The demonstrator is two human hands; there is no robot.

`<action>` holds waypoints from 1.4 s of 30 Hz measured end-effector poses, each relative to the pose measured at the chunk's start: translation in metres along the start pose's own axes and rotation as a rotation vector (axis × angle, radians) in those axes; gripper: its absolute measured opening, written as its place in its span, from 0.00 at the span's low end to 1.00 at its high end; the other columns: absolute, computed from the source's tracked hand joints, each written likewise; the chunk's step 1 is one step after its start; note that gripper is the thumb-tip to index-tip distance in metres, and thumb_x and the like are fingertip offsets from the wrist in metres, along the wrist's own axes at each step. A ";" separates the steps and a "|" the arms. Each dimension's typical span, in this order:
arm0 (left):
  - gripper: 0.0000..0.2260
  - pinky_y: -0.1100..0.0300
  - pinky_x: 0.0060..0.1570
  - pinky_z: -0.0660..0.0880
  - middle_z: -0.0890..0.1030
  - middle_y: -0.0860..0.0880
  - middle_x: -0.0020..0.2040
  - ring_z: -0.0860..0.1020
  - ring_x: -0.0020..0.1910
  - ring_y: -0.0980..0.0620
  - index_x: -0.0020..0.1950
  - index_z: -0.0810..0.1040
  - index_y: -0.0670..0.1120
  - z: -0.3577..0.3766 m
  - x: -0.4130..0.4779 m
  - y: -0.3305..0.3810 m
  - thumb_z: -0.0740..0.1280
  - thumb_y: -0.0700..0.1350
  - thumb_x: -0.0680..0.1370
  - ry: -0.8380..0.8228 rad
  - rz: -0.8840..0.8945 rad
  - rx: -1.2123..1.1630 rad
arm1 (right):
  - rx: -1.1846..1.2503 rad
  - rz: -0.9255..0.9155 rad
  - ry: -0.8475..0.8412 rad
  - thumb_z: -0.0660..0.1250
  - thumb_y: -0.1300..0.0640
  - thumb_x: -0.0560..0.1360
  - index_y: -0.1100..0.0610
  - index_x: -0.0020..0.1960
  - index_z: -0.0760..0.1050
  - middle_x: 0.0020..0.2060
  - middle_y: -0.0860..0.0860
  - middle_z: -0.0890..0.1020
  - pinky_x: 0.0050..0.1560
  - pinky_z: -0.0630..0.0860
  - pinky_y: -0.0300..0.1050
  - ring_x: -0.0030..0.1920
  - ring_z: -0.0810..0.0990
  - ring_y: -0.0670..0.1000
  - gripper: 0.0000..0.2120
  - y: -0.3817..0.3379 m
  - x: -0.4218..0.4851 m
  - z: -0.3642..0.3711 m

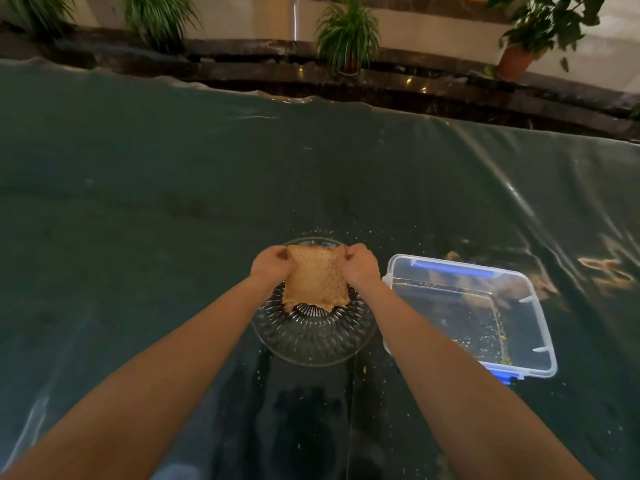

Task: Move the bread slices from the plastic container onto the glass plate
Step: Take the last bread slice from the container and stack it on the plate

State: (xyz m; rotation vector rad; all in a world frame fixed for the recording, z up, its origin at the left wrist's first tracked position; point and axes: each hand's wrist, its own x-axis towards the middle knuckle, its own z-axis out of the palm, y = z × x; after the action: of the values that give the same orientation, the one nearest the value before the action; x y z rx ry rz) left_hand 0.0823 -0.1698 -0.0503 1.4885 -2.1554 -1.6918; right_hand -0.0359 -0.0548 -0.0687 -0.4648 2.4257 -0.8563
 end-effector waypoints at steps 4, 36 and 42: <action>0.21 0.46 0.63 0.74 0.79 0.45 0.58 0.78 0.58 0.46 0.66 0.73 0.43 -0.005 -0.001 -0.001 0.69 0.44 0.74 -0.026 -0.035 -0.053 | 0.061 0.048 -0.045 0.62 0.48 0.73 0.63 0.48 0.72 0.46 0.59 0.75 0.44 0.69 0.47 0.45 0.75 0.56 0.16 0.005 0.000 0.000; 0.12 0.53 0.51 0.76 0.81 0.43 0.54 0.79 0.54 0.43 0.56 0.78 0.41 0.019 0.000 0.004 0.60 0.39 0.75 0.091 0.042 0.062 | 0.040 0.067 0.057 0.65 0.51 0.74 0.63 0.62 0.71 0.61 0.60 0.75 0.62 0.74 0.54 0.59 0.76 0.58 0.21 -0.005 -0.016 0.023; 0.11 0.54 0.49 0.74 0.80 0.45 0.49 0.78 0.54 0.43 0.54 0.78 0.40 0.019 -0.011 0.005 0.59 0.37 0.75 0.116 0.040 0.048 | 0.026 0.040 0.091 0.64 0.52 0.75 0.64 0.63 0.70 0.63 0.60 0.71 0.63 0.72 0.53 0.62 0.73 0.59 0.21 -0.006 -0.031 0.023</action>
State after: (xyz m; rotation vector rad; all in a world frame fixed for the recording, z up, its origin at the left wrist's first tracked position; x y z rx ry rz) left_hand 0.0750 -0.1489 -0.0484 1.5036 -2.1657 -1.5126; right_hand 0.0037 -0.0554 -0.0691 -0.3747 2.4944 -0.9086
